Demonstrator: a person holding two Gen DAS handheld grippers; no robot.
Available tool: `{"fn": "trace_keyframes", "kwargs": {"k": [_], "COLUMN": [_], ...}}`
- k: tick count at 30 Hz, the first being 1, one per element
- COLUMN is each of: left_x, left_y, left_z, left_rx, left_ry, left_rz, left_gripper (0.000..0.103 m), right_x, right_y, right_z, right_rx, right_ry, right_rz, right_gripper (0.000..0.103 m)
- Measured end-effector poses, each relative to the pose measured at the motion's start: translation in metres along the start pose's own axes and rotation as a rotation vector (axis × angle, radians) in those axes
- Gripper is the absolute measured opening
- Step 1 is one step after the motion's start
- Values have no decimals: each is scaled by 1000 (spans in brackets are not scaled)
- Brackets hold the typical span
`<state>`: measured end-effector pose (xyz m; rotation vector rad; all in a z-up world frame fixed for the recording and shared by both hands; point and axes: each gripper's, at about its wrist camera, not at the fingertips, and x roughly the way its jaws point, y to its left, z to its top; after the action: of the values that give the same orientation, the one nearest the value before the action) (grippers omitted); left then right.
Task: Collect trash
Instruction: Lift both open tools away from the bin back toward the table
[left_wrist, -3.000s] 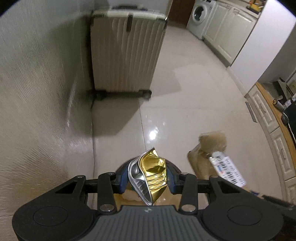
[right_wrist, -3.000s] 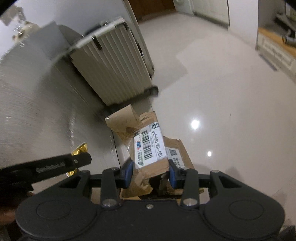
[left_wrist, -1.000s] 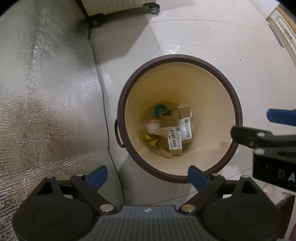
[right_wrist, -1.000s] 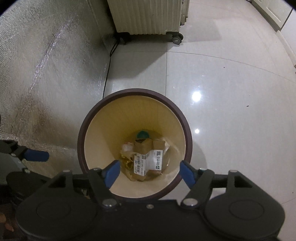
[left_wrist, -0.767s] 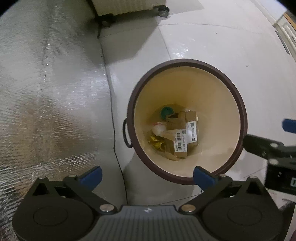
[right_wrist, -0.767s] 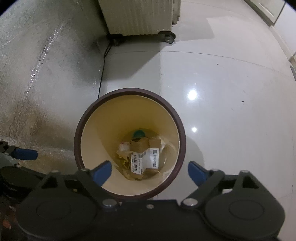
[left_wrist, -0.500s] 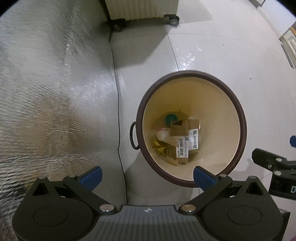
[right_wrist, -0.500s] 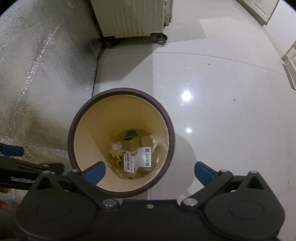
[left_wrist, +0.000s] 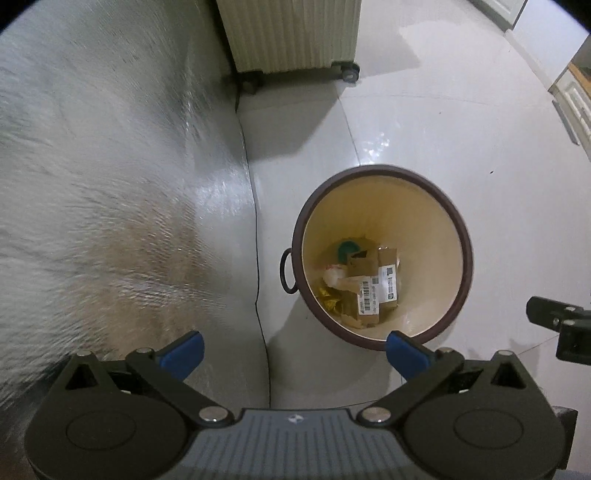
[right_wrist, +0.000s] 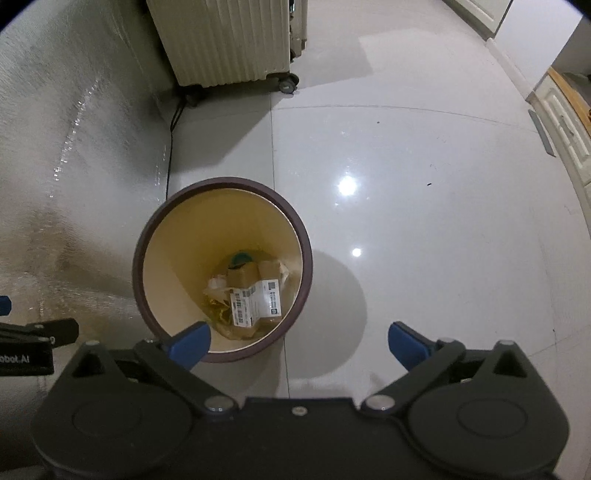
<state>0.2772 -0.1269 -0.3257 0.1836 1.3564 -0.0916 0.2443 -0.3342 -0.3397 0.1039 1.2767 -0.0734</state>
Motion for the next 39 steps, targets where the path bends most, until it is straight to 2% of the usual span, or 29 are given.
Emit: {"fn": "trace_keyframes", "kwargs": {"k": [14,26,39], "left_x": [-95,-175,-275], "left_y": [-1,0,-5], "left_z": [-37,-73,-97], "left_rx": [-33,-26,0], "left_ry": [-145,-296,-548], "left_rz": [-18,-23,-65], "left_gripper": [103,103,103], "right_x": [-113,-186,-277], "right_y": [-16,-16,-22], "right_z": [-36,-72,-91], "right_rx": [49,44,76], "right_ry": [-171,-302,-535], "right_rz": [22,46,69], "right_gripper": [103,103,103]}}
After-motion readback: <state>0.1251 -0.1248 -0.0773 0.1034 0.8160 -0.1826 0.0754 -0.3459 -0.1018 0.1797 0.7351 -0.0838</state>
